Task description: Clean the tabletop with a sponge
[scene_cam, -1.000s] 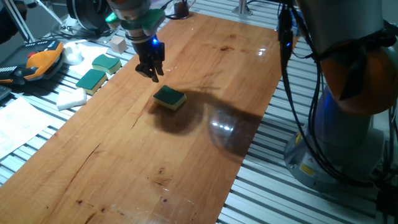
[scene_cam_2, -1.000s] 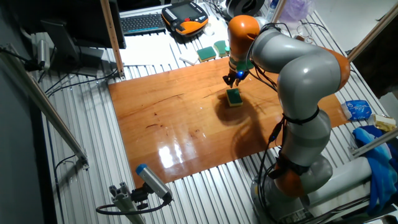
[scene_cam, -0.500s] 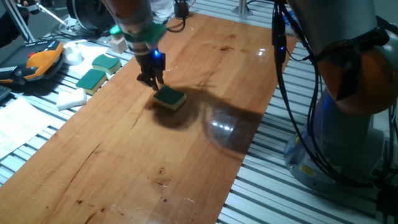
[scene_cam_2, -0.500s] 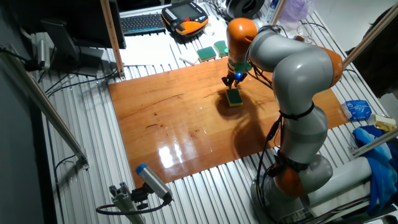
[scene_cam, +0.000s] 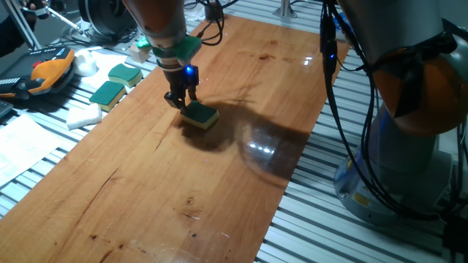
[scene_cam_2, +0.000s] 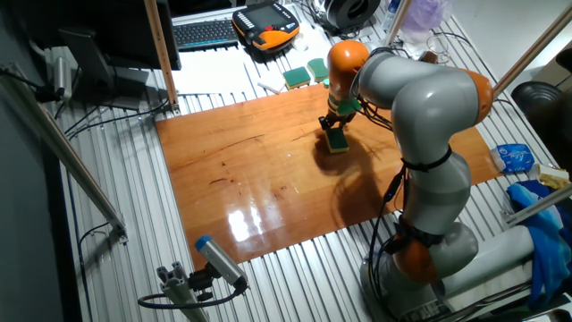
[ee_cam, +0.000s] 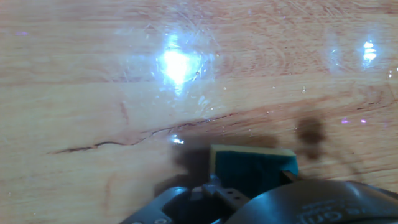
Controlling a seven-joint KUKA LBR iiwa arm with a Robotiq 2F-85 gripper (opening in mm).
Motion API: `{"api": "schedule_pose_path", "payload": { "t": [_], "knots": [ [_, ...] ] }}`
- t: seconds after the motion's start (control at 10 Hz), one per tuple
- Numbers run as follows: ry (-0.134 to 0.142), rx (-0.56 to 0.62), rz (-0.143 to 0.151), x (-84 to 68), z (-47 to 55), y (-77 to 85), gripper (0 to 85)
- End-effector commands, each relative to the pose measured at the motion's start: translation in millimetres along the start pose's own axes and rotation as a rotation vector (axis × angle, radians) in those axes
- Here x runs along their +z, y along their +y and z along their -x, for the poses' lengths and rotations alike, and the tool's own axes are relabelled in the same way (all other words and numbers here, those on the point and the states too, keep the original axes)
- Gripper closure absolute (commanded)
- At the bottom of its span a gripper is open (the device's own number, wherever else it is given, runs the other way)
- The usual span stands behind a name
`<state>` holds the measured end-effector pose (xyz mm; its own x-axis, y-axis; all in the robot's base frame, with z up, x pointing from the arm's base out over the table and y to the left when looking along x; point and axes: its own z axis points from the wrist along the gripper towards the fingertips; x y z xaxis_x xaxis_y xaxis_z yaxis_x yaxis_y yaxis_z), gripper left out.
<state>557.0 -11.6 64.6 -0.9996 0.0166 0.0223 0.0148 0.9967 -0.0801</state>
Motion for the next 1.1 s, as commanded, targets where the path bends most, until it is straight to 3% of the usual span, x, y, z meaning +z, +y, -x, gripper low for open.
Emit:
{"api": "schedule_pose_path", "payload": {
  "t": [0.0,1.0],
  "knots": [
    [-0.006,0.002,0.0,1.8,-1.1,0.5,51.0],
    [-0.05,-0.004,0.01,23.1,-4.3,-7.5,51.0]
  ]
}}
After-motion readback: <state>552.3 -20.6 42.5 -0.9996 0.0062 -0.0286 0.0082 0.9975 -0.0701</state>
